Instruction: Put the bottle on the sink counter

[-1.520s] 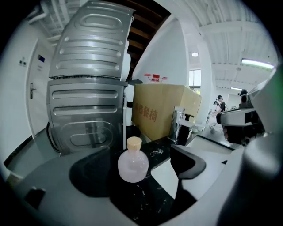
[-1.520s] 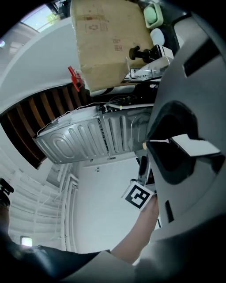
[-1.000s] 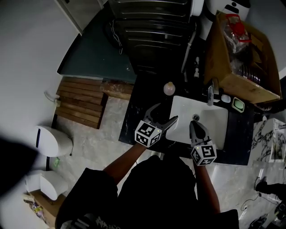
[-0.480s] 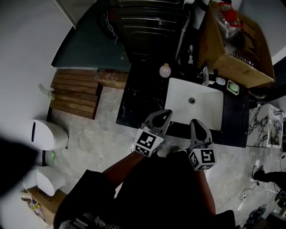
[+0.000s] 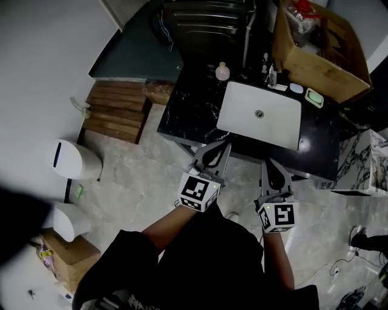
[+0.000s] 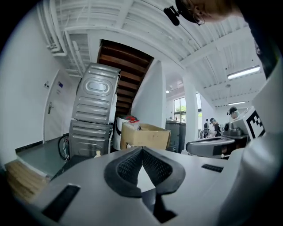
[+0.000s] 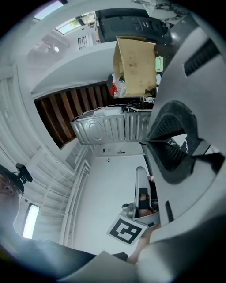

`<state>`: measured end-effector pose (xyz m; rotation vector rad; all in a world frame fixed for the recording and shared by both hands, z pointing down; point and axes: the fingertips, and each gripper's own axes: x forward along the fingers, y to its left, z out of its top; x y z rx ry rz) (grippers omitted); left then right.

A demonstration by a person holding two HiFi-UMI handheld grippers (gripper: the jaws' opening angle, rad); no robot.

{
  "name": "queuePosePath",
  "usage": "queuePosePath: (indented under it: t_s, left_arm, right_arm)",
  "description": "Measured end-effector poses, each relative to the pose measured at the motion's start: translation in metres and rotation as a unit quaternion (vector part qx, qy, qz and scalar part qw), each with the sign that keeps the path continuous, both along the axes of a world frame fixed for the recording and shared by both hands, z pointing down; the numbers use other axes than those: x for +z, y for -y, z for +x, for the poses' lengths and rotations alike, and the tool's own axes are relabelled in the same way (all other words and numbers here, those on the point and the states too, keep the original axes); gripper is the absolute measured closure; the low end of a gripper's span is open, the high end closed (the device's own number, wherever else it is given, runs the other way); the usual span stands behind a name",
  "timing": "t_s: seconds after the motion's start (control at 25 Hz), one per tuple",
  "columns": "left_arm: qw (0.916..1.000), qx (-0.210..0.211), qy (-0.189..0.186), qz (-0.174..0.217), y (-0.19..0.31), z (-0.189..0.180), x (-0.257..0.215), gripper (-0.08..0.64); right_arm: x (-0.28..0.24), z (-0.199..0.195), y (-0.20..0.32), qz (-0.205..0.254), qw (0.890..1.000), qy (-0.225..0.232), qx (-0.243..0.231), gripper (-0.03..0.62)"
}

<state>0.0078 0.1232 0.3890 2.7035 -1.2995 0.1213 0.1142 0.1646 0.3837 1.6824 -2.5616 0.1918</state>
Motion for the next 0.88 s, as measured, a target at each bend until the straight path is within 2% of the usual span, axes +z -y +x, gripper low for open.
queuePosePath:
  t_s: [0.16, 0.32, 0.44, 0.68, 0.88]
  left_arm:
    - [0.9997, -0.021, -0.01, 0.001, -0.063, 0.023, -0.001, 0.545]
    - [0.9996, -0.027, -0.011, 0.005, -0.125, 0.032, -0.003, 0.545]
    - [0.9996, -0.026, -0.004, 0.005, -0.149, 0.032, -0.005, 0.545]
    - [0.9993, -0.035, 0.0, 0.015, -0.175, 0.005, -0.008, 0.545]
    - [0.9983, -0.055, -0.008, 0.016, -0.181, -0.038, -0.013, 0.545]
  right_arm:
    - [0.0, 0.025, -0.048, 0.008, 1.0, 0.027, 0.012, 0.55]
    - [0.002, 0.027, -0.094, 0.003, 0.999, 0.052, 0.017, 0.551]
    - [-0.002, 0.024, -0.115, 0.007, 0.998, 0.057, 0.025, 0.551]
    - [-0.008, 0.013, -0.145, 0.006, 0.998, 0.039, 0.042, 0.551]
    - [-0.011, -0.025, -0.156, 0.008, 0.999, 0.01, 0.034, 0.554]
